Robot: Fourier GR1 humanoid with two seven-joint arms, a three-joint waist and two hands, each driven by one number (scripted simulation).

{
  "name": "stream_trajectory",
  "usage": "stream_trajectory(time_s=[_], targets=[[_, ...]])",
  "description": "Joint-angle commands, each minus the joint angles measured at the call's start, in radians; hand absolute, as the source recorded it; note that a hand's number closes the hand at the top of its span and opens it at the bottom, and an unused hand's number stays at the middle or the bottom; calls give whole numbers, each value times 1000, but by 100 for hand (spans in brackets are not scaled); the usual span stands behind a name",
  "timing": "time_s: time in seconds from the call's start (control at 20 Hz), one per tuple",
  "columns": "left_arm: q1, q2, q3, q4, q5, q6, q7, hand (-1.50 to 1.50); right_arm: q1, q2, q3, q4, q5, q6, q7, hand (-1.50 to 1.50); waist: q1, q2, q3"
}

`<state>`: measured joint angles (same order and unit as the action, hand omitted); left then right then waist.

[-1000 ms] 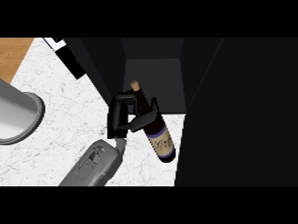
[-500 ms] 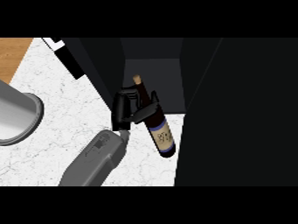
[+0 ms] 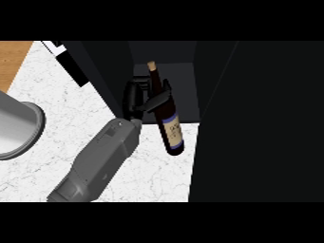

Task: Pick up the wine, place it into the cabinet and close the cabinet

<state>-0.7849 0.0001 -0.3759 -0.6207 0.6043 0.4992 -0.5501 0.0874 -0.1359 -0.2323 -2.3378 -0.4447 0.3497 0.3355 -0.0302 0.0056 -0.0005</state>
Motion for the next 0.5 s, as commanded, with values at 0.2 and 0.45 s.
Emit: stream_trajectory(time_s=[0.2, 0.45], targets=[[-133, 0, -8, 224, 121, -34, -59, 150, 17, 0, 3, -51, -55, 6, 30, -150, -25, 7, -1], [-216, 0, -64, 272, 123, 60, -16, 150, -13, 19, 70, -24, -3, 20, 17, -150, -42, 11, -1]])
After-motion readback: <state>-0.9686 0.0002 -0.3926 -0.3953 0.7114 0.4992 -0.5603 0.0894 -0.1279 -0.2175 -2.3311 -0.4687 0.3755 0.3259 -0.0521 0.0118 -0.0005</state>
